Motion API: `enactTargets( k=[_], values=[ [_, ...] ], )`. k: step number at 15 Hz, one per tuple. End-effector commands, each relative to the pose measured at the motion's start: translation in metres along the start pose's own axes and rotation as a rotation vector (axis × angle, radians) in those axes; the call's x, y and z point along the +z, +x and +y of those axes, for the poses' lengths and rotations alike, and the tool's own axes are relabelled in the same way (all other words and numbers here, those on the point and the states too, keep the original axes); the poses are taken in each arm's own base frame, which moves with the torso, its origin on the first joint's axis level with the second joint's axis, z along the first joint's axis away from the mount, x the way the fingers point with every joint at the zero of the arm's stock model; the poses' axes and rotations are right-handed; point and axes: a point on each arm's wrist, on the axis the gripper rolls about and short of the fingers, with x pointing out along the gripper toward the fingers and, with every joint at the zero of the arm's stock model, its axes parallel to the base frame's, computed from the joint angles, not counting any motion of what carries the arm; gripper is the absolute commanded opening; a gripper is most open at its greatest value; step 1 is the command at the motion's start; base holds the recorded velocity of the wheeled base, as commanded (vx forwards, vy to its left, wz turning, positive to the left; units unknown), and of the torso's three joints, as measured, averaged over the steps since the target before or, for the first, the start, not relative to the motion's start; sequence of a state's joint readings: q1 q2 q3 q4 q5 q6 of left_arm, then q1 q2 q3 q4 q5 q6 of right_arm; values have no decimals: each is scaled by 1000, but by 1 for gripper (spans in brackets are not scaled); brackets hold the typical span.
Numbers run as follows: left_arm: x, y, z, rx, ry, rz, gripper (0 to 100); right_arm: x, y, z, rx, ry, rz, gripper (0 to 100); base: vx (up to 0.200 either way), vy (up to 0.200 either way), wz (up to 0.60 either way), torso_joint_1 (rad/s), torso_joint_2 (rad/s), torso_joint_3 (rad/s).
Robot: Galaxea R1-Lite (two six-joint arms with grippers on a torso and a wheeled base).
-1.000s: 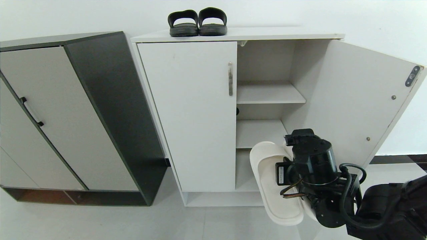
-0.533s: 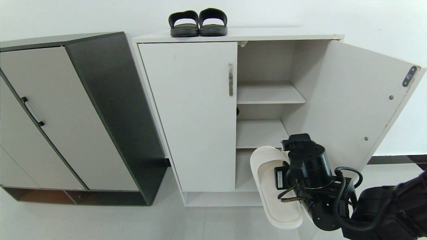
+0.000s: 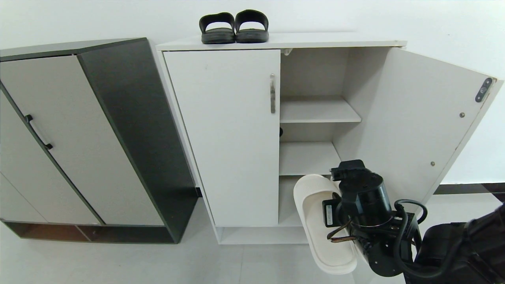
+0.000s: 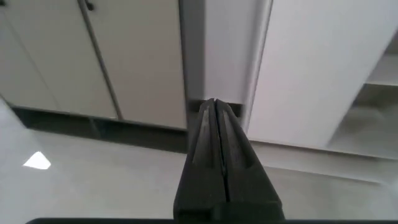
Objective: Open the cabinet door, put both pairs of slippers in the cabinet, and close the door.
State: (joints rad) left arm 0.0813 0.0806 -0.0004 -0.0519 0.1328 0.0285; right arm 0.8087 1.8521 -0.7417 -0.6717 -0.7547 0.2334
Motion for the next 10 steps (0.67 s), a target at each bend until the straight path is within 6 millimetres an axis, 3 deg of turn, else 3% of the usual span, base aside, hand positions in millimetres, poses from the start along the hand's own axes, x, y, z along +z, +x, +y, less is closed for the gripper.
enactTargets(
  k=[1, 2, 6, 10],
  values=[
    [0, -1, -3, -200, 21, -13, 0, 0, -1, 1, 4, -2, 0, 0, 0, 0, 0, 0, 0, 0],
    [-1, -1, -1, -295, 1, -17, 0, -1, -2, 2, 9, -3, -2, 0, 0, 0, 0, 0, 0, 0],
    [-1, -6, -1, -217, 92, -102, 0, -1, -5, 1, 16, -4, -9, 0, 0, 0, 0, 0, 0, 0],
    [-5, -6, -2, -265, 2, -58, 0, 0, -7, 4, 34, -5, -44, 0, 0, 0, 0, 0, 0, 0]
  ],
)
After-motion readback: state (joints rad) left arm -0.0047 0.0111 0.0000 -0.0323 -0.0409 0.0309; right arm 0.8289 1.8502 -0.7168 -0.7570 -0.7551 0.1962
